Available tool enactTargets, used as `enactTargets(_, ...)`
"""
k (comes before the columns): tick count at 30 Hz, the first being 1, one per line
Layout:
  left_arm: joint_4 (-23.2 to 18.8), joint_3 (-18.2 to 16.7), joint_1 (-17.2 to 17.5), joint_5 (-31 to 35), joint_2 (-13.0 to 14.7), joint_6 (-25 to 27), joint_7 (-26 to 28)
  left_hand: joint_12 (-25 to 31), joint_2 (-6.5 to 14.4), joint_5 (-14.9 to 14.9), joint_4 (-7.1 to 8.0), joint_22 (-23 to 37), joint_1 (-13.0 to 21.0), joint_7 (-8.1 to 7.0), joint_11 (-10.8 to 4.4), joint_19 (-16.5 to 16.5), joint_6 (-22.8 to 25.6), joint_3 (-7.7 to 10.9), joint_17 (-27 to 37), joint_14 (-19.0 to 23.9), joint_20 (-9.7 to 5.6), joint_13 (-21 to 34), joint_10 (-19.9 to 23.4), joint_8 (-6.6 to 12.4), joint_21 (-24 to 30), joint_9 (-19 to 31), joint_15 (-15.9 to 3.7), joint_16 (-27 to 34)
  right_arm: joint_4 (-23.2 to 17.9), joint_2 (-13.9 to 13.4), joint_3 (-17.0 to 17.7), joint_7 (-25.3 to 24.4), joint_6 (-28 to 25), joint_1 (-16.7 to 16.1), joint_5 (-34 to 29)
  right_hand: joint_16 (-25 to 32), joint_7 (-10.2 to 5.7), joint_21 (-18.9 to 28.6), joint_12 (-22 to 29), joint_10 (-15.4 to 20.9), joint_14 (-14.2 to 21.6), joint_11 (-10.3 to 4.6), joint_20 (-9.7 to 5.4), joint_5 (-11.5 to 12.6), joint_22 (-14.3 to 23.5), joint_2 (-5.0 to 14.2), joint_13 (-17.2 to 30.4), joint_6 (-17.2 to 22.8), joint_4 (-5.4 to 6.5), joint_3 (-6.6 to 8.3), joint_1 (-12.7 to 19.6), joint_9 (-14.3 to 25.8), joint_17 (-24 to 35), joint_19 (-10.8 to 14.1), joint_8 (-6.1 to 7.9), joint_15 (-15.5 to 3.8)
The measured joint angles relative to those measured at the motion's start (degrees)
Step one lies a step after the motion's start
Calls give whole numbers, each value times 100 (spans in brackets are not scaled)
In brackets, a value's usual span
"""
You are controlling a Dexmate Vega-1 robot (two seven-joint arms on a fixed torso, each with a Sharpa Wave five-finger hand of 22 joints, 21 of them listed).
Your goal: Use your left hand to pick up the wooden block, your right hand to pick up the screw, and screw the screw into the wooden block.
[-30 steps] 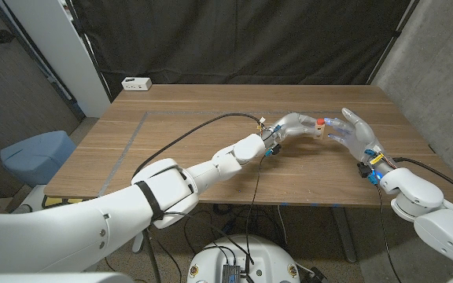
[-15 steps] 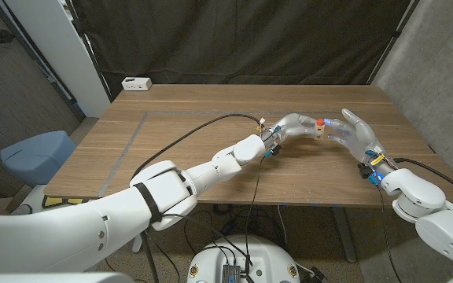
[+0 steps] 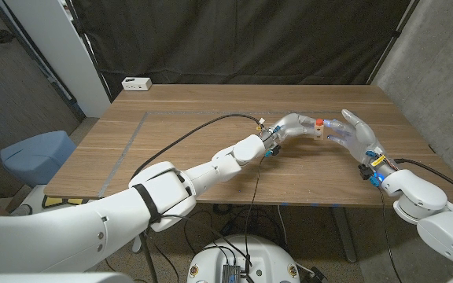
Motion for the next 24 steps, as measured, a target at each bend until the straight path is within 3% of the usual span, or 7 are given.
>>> enactTargets(24,112,7,-43,2,-62,-19,-48,2,1,-23,0,0,1,30,57,20,28,0,27,85,-20,22,90,3,0,0,2,0,-33,-27,76,212,-1,-98,21,0,-22,0,0,112,62,11,-29,0,0,30,0,78,-24,25,30,11,1,29,0,0)
